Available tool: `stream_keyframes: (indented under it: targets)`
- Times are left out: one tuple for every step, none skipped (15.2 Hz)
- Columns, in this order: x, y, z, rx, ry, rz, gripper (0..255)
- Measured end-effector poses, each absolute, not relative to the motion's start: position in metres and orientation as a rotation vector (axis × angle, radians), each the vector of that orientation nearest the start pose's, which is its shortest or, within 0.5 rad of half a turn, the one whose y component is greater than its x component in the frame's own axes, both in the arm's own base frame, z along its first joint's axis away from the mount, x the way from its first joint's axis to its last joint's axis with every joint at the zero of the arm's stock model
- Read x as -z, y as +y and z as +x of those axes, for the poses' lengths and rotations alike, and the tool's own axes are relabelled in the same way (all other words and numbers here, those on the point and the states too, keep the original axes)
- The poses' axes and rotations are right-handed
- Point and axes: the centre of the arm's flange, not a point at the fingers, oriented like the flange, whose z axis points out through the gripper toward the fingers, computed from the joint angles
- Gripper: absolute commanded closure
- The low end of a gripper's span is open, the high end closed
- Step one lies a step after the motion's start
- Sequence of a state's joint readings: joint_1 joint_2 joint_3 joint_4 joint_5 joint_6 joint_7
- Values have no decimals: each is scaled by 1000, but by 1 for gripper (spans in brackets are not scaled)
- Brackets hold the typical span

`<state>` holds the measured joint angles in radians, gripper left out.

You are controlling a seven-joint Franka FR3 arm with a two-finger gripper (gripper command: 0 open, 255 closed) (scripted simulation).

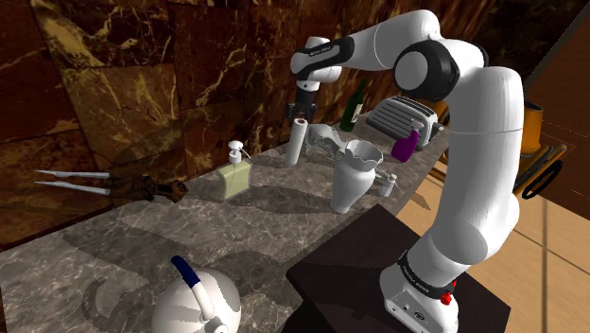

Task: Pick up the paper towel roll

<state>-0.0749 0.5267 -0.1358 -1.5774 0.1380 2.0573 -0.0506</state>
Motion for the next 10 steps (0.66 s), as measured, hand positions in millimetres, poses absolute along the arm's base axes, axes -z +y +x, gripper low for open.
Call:
stream_keyframes:
  targets:
    - [-338, -124, 675, -52, 324, -3067, 255]
    - [-343, -125, 677, -52, 324, -3067, 255]
    - [-348, -123, 676, -52, 324, -3067, 255]
    - [-353, -124, 675, -52, 323, -3067, 255]
    - [-359, -123, 676, -52, 324, -3067, 255]
    - [-364, -123, 676, -52, 323, -3067, 255]
    - [-368, -123, 675, -52, 324, -3067, 255]
    - [-374, -123, 675, -52, 323, -3067, 255]
    - [-379, -123, 674, -52, 323, -3067, 255]
    - [-383, -124, 675, -52, 323, -3067, 255]
